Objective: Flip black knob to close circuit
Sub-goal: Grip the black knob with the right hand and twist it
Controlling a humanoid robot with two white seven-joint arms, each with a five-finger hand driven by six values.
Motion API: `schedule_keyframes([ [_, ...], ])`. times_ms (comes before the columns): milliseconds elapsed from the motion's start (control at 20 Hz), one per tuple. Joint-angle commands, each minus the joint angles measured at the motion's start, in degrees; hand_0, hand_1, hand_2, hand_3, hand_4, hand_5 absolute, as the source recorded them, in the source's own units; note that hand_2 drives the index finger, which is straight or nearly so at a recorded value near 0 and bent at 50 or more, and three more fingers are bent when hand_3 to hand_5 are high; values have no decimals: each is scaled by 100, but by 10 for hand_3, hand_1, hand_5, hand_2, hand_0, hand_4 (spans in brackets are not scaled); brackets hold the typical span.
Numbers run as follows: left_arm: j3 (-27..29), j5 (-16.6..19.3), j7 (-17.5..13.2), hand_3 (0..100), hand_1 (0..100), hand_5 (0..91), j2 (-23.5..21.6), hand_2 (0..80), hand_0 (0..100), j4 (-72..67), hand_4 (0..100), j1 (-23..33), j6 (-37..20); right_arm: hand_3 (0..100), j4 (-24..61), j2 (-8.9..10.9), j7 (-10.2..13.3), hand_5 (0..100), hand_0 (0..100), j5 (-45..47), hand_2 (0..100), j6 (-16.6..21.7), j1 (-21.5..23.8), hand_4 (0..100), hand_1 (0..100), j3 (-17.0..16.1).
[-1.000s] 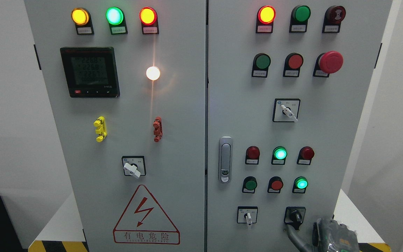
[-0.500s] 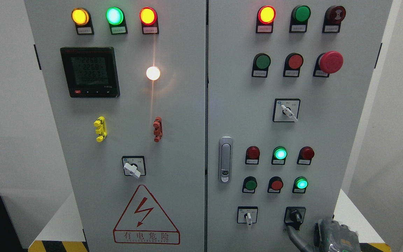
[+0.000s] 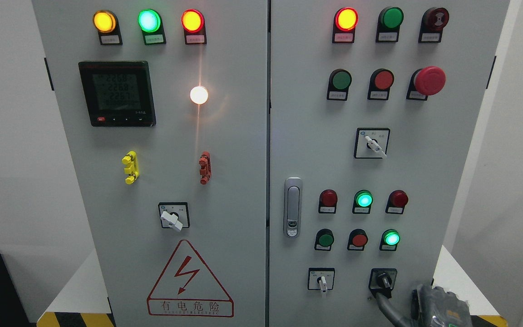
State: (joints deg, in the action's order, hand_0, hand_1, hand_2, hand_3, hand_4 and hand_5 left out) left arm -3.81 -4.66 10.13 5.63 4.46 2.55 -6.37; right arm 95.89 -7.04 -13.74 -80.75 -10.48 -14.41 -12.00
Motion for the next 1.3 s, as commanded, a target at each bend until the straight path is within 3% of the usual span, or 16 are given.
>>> schedule_keyframes([
  [0, 3, 0, -11, 0, 556, 0, 0, 0, 120, -7, 0, 0, -5, 1000, -18, 0, 2, 971, 0, 32, 896, -15, -9, 952, 0, -188],
  [1250, -5, 0, -11, 0, 556, 0, 0, 0, 120, -7, 0, 0, -5, 1000, 176, -26, 55, 972, 0, 85, 886, 2, -44, 955, 0, -215],
])
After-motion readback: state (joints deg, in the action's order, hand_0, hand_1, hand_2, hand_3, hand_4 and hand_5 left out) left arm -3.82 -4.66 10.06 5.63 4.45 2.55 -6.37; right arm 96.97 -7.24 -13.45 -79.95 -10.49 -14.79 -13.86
